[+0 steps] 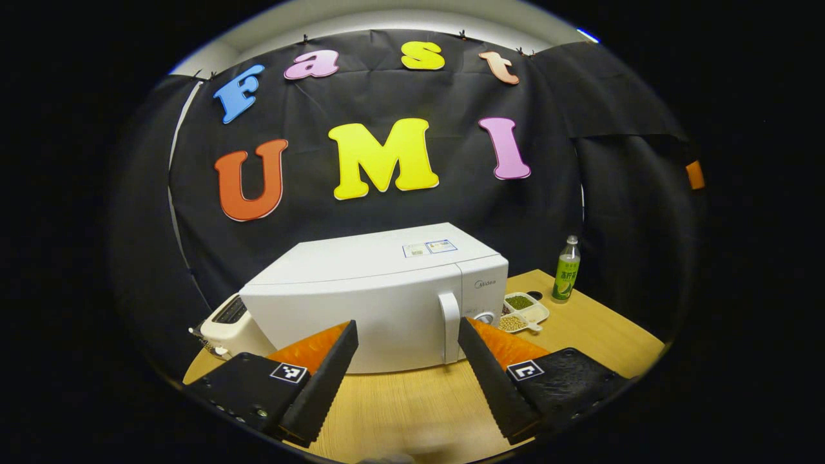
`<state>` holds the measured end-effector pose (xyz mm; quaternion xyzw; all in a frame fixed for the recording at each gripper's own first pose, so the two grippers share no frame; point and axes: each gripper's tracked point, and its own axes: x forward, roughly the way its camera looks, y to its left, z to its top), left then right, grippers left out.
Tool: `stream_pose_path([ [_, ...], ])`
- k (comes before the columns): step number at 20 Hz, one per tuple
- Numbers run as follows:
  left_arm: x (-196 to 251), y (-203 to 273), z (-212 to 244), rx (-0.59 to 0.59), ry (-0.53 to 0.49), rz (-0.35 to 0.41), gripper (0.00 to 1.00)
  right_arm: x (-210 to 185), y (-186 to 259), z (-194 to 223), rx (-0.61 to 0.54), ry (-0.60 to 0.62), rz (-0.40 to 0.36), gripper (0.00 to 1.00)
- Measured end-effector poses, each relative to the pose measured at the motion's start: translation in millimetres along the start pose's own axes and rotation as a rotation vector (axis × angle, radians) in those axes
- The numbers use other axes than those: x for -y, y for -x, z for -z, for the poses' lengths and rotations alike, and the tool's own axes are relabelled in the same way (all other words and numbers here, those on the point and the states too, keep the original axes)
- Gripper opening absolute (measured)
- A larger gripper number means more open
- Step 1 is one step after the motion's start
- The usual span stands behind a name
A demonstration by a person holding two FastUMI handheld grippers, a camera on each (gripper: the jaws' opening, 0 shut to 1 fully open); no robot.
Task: Open the microwave oven with the left hand, put the food in, and close the microwave oven.
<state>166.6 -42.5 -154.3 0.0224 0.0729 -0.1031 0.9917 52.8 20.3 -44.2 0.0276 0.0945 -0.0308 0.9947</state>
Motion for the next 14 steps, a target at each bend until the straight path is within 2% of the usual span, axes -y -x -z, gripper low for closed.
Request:
stream_pose_path([
  [4, -15.5, 52.0, -30.0, 0.05, 0.022, -0.026, 0.96, -16.0, 5.5, -10.5, 0.043, 0.03, -0.028, 0.99],
  [14, -94.2, 158.8, -79.2, 0.144, 0.07, -0.162, 0.96, -18.9, 32.5, -13.5, 0.108, 0.028, -0.004, 0.99],
])
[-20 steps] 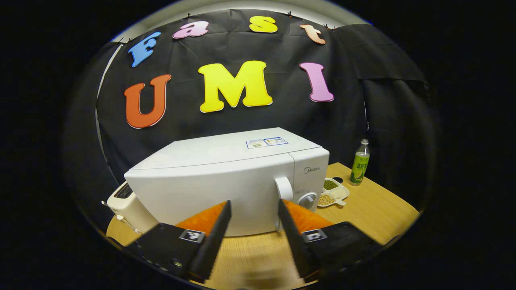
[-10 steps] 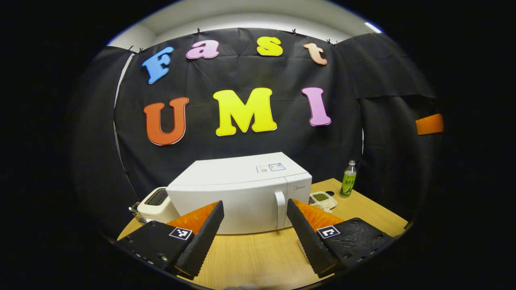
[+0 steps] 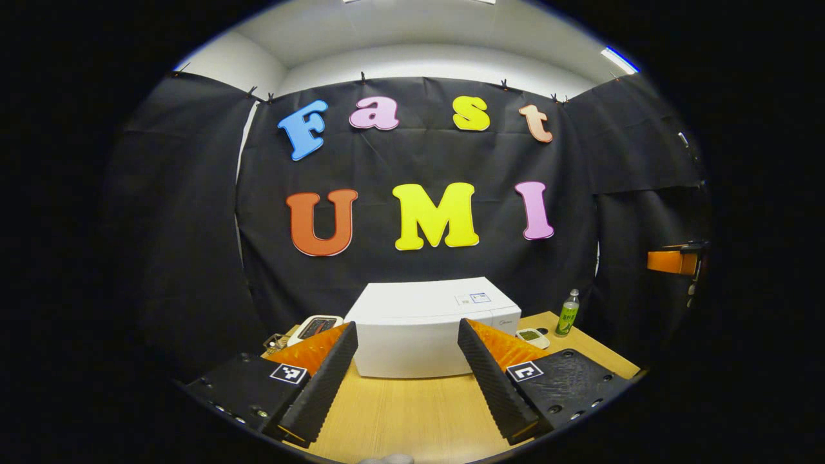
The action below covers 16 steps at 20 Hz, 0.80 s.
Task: Open the microwave oven with the left hand, put the food in, and close the microwave oven.
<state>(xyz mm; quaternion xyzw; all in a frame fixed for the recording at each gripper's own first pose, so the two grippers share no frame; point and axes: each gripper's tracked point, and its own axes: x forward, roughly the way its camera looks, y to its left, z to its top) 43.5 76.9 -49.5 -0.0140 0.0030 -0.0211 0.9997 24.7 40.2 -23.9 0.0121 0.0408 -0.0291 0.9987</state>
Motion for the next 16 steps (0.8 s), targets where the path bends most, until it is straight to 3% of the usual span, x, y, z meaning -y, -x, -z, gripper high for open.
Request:
stream_pose_path([
  [3, -11.5, 17.0, -10.7, 0.01, -0.001, -0.014, 0.96, -8.7, 4.9, -0.9, 0.008, 0.0, -0.005, 0.99],
  [4, -13.4, 19.6, -13.1, 0.012, 0.001, -0.013, 0.96, -13.0, 6.7, -0.4, 0.007, -0.003, -0.01, 0.92],
  [16, -20.7, 26.7, -37.1, 0.063, 0.004, 0.014, 0.96, -34.8, 29.9, -15.4, 0.065, 0.007, -0.019, 0.92],
])
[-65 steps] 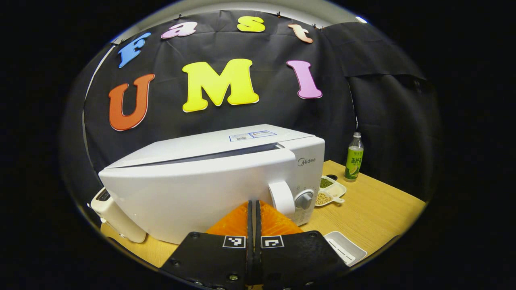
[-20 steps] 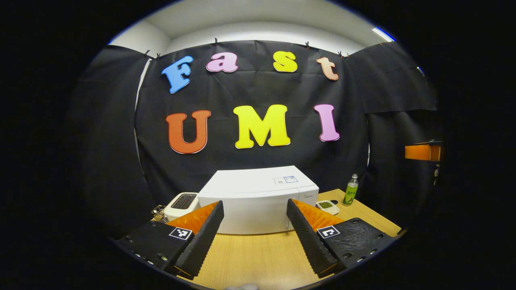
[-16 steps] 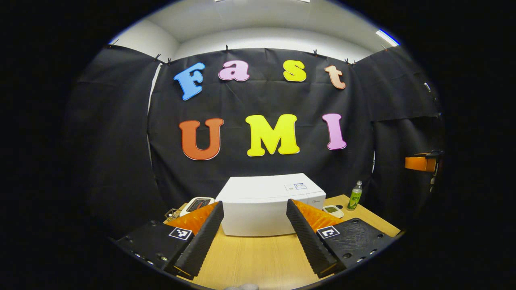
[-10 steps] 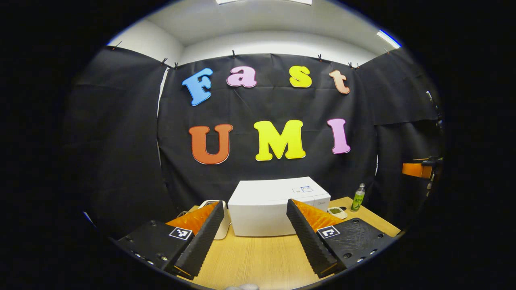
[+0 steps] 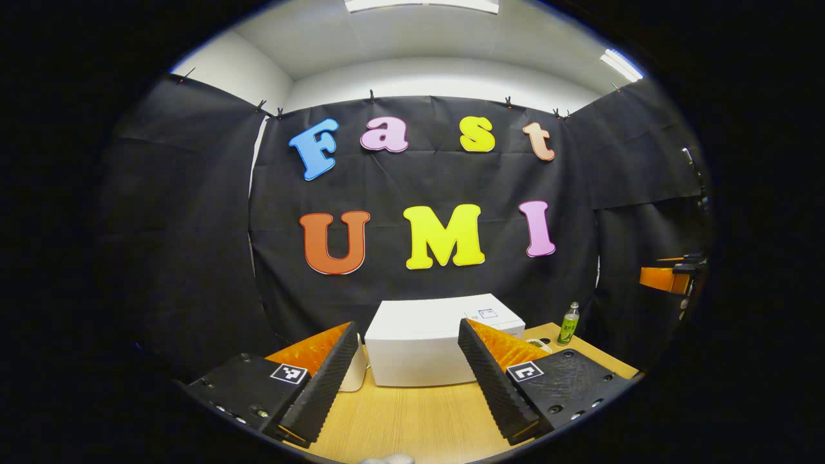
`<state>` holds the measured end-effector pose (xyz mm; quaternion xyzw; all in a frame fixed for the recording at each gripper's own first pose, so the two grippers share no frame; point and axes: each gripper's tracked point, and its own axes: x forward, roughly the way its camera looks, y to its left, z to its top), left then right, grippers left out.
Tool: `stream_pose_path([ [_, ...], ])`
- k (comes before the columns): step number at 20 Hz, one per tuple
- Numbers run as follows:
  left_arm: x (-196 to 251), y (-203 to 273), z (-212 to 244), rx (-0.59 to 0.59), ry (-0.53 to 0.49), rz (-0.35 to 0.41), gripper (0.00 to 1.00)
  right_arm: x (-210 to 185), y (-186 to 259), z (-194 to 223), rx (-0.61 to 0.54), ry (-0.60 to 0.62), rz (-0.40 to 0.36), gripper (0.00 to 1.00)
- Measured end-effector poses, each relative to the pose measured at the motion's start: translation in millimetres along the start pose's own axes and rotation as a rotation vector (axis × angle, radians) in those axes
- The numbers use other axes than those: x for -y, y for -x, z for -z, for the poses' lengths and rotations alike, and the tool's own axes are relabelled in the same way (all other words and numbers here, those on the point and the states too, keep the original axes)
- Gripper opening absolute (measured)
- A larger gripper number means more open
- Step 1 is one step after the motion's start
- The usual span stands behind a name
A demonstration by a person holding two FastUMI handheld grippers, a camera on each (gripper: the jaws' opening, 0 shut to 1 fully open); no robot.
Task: Open the microwave oven with the left hand, put the food in, and close the microwave oven.
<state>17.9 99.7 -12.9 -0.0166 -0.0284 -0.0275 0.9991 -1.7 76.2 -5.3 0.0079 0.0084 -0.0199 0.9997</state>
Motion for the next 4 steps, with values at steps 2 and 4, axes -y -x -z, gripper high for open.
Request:
stream_pose_path([
  [2, -2.8, -0.1, -0.3, 0.001, 0.01, 0.007, 0.96, -0.8, 3.1, -2.6, 0.006, 0.002, 0.0, 0.99],
  [4, -2.2, -2.1, -4.5, 0.011, 0.015, 0.013, 0.89, -0.8, 5.4, -5.9, 0.013, 0.008, 0.002, 0.99],
])
